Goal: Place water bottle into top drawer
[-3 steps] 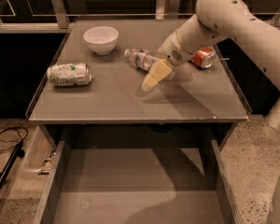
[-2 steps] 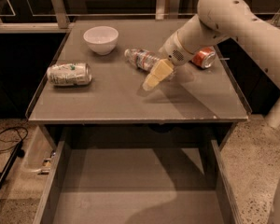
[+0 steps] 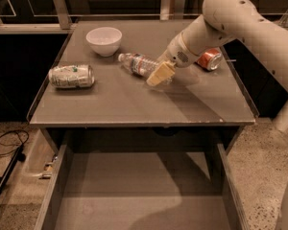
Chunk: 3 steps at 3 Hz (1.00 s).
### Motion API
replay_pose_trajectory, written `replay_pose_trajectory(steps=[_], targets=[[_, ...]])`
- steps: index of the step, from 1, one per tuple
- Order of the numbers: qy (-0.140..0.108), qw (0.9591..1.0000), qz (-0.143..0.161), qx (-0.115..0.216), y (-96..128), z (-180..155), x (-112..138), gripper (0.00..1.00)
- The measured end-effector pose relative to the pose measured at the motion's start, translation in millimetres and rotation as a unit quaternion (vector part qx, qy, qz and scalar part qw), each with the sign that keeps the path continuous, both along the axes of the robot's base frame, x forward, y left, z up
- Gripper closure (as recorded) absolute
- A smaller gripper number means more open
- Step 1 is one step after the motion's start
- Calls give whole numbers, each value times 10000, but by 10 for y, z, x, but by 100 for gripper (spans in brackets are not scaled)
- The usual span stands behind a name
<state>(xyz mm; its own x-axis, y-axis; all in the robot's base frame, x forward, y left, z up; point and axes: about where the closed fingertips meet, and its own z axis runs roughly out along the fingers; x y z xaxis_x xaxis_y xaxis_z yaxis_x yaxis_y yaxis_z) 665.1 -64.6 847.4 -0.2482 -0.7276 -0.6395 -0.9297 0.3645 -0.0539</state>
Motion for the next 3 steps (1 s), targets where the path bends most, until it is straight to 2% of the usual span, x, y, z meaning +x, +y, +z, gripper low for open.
replay_pose_trajectory(steps=[2,3], targets=[[0,10000,0,0,0,0,0,89],[3,10000,1,0,1,-3,-1,100]])
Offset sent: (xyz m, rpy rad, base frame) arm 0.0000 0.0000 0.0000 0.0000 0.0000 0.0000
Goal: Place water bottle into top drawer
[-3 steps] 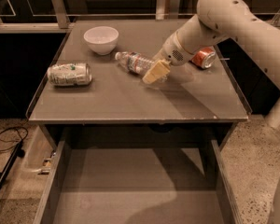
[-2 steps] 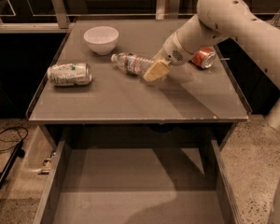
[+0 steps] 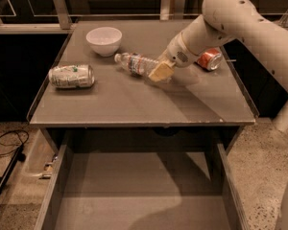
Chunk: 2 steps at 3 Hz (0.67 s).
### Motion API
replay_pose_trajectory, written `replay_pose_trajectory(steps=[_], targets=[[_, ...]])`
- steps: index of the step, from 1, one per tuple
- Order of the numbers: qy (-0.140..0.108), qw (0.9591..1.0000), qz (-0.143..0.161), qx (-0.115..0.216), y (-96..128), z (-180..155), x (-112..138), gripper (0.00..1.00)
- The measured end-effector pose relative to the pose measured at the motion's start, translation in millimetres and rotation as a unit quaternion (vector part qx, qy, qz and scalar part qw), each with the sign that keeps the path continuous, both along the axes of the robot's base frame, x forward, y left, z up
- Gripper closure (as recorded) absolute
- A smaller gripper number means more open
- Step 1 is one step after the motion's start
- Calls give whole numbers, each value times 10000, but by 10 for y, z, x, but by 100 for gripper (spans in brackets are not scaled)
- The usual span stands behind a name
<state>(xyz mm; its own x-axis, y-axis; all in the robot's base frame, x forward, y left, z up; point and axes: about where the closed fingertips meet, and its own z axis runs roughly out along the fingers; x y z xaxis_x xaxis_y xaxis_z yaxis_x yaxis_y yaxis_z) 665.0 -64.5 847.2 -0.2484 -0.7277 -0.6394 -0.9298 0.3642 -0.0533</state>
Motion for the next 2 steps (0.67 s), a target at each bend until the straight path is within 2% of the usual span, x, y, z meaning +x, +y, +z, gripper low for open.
replay_pose_trajectory(steps=[1,2], targets=[[5,10000,2,1,0,-4,-4,100],[-81,9999,51,86,-70,7,-209,100]])
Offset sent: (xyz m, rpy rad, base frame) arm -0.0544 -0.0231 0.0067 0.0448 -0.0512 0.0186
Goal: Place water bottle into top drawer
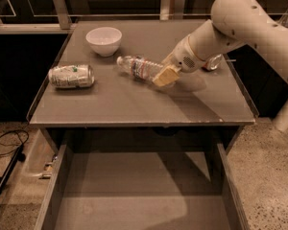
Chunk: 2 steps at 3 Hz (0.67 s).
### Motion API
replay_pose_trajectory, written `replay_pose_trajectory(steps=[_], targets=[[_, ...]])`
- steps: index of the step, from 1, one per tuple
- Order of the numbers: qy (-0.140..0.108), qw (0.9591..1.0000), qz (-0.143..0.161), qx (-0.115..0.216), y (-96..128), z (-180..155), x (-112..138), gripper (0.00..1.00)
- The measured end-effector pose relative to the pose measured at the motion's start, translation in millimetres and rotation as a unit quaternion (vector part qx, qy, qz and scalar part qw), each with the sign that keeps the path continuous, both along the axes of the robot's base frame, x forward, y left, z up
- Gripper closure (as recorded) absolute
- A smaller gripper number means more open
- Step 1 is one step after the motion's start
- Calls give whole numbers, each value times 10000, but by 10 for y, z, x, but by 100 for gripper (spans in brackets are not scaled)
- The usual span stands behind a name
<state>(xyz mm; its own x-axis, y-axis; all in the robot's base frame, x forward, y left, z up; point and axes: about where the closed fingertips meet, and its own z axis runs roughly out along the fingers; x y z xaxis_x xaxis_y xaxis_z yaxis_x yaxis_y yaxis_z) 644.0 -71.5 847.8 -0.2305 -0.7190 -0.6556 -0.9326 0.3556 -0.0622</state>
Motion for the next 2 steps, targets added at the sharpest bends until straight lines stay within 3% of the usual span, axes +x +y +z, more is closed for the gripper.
replay_pose_trajectory(steps=[1,2], targets=[[-262,9995,138,100,-101,90,-386,100],[-514,9984,197,121,-348,91,-948,100]])
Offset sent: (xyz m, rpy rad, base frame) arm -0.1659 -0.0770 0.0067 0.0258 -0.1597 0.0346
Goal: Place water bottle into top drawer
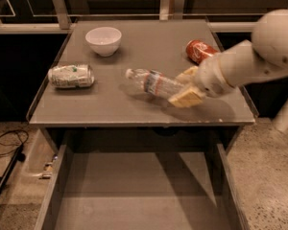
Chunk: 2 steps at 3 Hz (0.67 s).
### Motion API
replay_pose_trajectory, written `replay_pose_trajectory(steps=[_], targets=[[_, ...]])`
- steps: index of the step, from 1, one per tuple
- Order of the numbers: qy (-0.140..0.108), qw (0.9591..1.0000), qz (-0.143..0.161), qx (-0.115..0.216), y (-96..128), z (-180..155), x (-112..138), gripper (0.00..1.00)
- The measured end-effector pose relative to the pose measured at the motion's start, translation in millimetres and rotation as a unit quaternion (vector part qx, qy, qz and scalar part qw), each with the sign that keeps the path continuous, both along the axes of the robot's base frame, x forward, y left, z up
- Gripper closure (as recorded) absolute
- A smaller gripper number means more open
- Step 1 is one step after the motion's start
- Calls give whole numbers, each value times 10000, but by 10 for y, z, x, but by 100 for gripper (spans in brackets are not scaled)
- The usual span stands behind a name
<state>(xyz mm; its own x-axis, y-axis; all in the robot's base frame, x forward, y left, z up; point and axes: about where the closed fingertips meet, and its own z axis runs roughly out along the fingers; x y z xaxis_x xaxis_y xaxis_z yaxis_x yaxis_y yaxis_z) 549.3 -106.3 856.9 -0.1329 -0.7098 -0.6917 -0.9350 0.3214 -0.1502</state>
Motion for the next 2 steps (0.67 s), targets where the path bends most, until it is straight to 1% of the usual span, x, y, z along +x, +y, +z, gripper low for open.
replay_pose_trajectory(steps=[1,2], targets=[[-199,9998,-63,51,-248,-45,-487,100],[-278,9992,-239,162,-468,-178,-960,100]])
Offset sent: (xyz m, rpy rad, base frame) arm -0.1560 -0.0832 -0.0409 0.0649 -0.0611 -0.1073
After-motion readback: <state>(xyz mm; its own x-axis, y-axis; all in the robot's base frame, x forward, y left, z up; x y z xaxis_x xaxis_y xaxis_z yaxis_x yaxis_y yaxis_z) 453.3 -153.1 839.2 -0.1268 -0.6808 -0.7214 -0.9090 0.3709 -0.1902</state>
